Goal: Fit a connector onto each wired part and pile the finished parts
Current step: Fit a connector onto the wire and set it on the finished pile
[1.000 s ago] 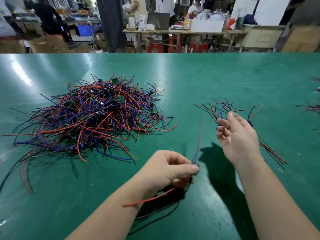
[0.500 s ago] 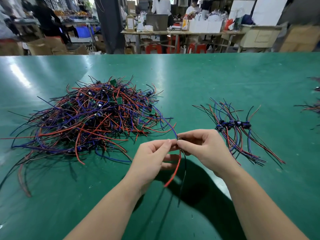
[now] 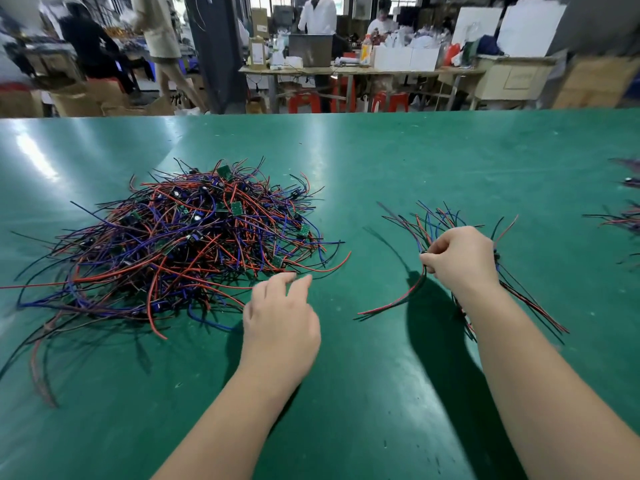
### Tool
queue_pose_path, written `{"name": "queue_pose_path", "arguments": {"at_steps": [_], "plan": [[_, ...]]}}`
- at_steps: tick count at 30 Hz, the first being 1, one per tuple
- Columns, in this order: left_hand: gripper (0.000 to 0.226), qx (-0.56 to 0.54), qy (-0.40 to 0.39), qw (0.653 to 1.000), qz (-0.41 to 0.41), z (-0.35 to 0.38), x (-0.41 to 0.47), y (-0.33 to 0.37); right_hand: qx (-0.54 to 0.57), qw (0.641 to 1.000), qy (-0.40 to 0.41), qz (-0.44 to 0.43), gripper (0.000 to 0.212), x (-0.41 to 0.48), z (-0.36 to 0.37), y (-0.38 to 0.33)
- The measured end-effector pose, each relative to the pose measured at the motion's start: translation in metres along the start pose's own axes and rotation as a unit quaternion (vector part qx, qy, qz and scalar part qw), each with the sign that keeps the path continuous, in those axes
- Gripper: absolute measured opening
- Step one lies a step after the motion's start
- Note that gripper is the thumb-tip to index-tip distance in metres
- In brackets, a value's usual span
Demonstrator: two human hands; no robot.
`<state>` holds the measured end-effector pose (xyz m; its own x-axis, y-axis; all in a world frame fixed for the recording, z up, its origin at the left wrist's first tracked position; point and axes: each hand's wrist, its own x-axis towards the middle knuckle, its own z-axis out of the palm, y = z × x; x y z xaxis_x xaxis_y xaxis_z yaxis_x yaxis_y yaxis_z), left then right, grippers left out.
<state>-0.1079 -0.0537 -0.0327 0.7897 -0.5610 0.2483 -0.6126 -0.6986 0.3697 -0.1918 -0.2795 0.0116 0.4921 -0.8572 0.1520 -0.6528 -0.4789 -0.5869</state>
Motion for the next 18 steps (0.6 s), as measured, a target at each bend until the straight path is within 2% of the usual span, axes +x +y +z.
{"name": "queue_pose_path", "arguments": {"at_steps": [3, 5, 6, 10, 13, 15, 18], "plan": [[0.051, 0.126, -0.089, 0.981, -0.116, -0.001, -0.001, -0.003, -0.081, 0.996, -0.027, 0.017, 0.009, 0.005, 0.006, 0.003], [0.049, 0.135, -0.137, 0.97, -0.15, -0.002, -0.001, -0.004, -0.128, 0.991, -0.031, 0.007, 0.015, 0.002, 0.008, 0.002], [0.046, 0.146, -0.138, 0.969, -0.145, -0.002, 0.0, -0.005, -0.117, 0.993, -0.027, -0.004, 0.017, 0.0, 0.01, 0.001], [0.038, 0.157, -0.062, 0.984, -0.049, -0.005, 0.003, -0.008, 0.047, 0.995, -0.062, -0.062, 0.03, -0.027, 0.011, -0.017], [0.044, 0.039, -0.032, 0.997, -0.059, -0.016, 0.008, -0.01, 0.1, 0.974, -0.154, -0.129, 0.018, -0.054, 0.02, -0.032], [0.046, -0.02, 0.014, 0.999, -0.033, -0.024, 0.008, -0.011, 0.117, 0.96, -0.2, -0.158, 0.016, -0.068, 0.032, -0.036], [0.046, -0.118, 0.115, 0.986, 0.03, -0.029, 0.007, -0.006, 0.201, 0.928, -0.269, -0.159, 0.029, -0.084, 0.047, -0.038]]}}
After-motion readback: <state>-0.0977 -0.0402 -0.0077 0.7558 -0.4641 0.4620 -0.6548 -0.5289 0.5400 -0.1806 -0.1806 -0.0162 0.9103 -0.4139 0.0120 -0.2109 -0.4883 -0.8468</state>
